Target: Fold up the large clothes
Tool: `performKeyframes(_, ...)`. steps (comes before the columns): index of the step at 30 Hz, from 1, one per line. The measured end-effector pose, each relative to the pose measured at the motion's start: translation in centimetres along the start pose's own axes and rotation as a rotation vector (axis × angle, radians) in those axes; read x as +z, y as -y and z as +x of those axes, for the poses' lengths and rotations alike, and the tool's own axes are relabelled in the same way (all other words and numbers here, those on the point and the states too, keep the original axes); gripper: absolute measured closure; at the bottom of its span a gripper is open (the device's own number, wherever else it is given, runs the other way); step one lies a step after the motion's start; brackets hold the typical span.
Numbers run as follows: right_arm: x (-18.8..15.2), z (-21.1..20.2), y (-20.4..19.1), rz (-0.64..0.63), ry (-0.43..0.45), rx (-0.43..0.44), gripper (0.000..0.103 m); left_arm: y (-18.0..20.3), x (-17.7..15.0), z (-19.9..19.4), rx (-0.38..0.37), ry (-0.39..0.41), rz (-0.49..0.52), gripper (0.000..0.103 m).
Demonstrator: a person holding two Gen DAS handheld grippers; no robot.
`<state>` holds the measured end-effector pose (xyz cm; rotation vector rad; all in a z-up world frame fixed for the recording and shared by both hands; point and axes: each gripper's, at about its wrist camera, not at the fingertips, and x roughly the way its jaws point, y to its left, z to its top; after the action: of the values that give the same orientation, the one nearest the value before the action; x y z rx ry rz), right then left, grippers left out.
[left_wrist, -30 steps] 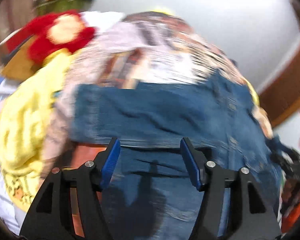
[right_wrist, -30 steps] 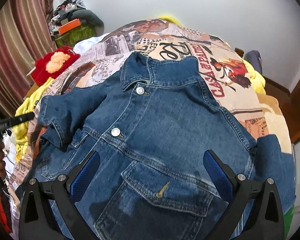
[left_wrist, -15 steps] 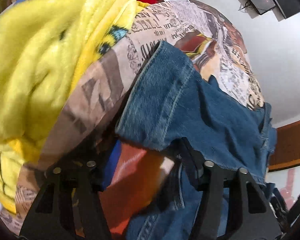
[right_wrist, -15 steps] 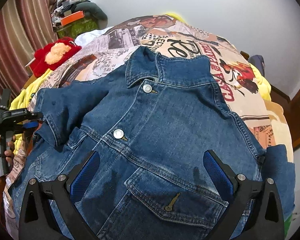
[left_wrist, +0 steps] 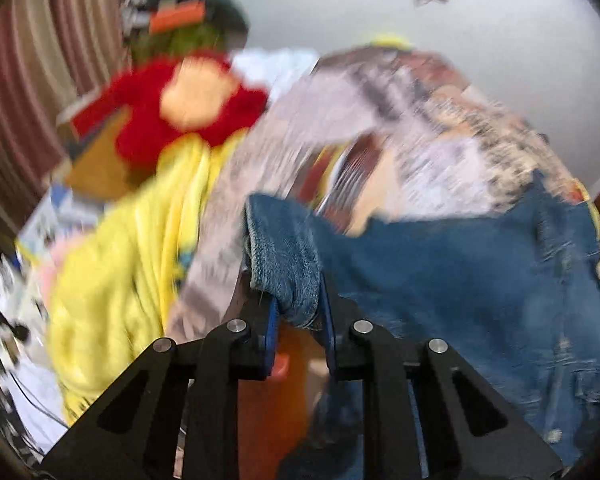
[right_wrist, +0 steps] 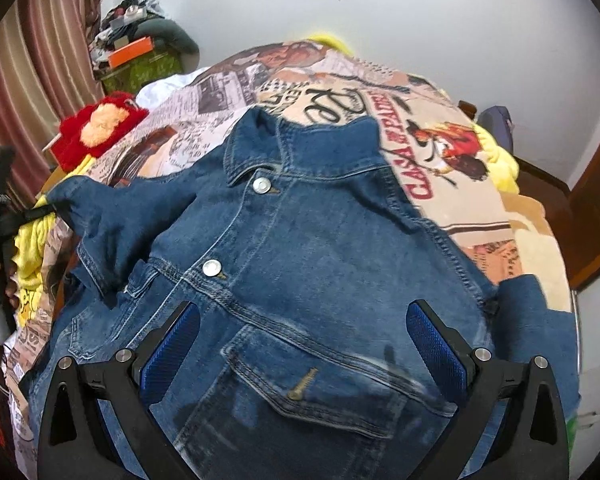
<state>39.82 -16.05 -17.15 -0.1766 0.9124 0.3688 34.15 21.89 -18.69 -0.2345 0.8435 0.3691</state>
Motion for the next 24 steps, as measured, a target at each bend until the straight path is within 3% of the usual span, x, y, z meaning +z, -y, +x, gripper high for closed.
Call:
performKeyframes(6,-0.2,-3.0,2.4,0.044,0.057,-0.008,0.0,5.5,4.6,-8.0,-0.068,0.195,0.101,0.085)
performKeyframes(13,-1.1,-6.4,5.8,0.096,0.112,-0.036,0.0,14.8,6.5,-15.6,-0.269,0.315,0.261,0.085)
performKeyframes(17,-2.1,-8.0,8.0,0.137,0.125,-0.051,0.0,20.5,5.2,-16.7,-0.393,0.281,0.362,0.085)
performKeyframes(20,-2.9,-8.8,9.5,0.164,0.124,-0.066,0.0,24.5,3.2,-16.0,-0.439,0.224,0.436,0.085)
performKeyframes(24,-3.9,-9.7,11.2,0.192,0.12,-0.089,0.0,28.2,-0.5,-13.4,-0.503,0.098,0.517,0.085)
